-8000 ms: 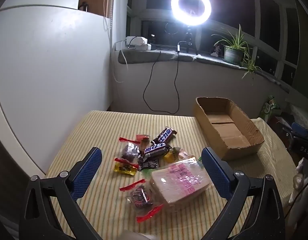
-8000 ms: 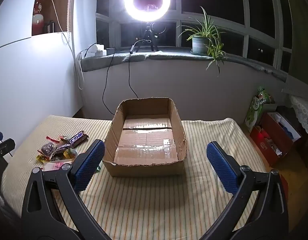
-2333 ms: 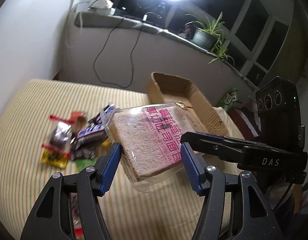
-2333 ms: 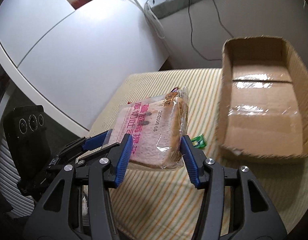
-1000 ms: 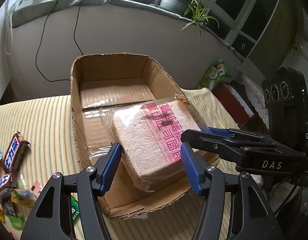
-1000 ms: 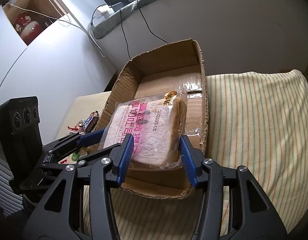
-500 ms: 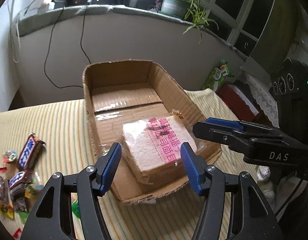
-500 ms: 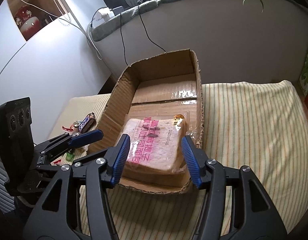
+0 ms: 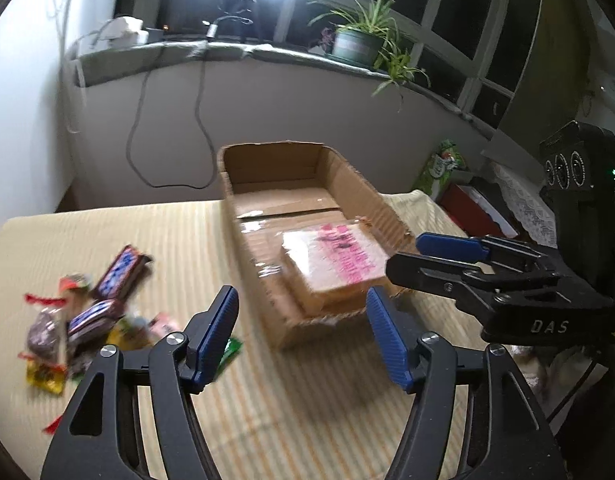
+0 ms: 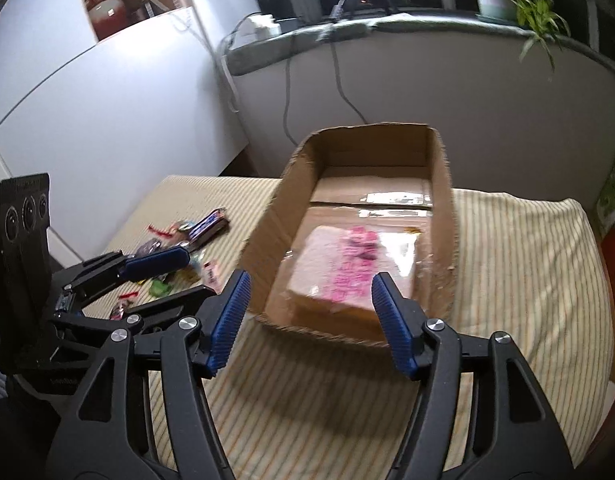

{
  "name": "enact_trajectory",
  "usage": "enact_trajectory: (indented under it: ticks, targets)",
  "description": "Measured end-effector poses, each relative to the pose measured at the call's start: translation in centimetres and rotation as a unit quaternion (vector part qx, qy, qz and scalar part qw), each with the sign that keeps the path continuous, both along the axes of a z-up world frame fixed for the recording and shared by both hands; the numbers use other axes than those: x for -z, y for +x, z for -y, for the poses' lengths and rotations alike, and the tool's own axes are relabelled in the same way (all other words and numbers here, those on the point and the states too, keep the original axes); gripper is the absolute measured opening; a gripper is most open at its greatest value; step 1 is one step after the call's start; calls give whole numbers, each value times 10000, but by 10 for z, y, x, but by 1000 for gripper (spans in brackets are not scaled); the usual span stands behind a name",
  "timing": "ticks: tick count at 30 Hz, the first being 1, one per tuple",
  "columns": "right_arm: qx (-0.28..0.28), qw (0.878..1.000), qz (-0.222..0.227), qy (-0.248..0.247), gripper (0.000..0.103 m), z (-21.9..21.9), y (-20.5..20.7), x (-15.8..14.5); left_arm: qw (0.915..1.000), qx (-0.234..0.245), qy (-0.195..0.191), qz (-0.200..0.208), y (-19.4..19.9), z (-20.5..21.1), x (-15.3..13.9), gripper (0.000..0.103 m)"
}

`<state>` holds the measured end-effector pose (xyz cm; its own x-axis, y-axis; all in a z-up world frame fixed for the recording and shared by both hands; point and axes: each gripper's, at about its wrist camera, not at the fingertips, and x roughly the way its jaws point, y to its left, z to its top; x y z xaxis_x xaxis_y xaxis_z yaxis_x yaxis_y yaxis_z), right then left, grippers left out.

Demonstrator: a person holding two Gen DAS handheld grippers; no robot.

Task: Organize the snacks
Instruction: 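Grasp the red-ended candy bag with the left tool while the right tool grasps the green candy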

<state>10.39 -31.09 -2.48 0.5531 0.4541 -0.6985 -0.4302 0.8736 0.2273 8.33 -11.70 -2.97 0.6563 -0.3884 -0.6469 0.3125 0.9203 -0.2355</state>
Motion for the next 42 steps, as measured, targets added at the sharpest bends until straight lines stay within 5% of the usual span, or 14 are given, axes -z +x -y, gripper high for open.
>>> enact_trajectory:
  ticks: [5,20,28,36,42]
  targets:
    - [-239,9996,129,-82,81,-20,-17,-4,9997,-228,100,46,-21,-27,-3,71]
    - [-1223,9920,62,-297,82,-100,-59,14,9850,-1640,226,-490,-96,-134,42,71]
    - [-1616,9861,-216,-319,82,-148,-60,40,9820,-1790,19,-602,-99,-148,55,71]
    - [-2132,9741,-366,-660,51,-197,-37,60,9822,-1721,-222,-723,-91,-156,66,66]
    - [-2546,9621,-433,-879,49,-229,-21,77,9823,-1685,-239,-779,-83,-156,70,58]
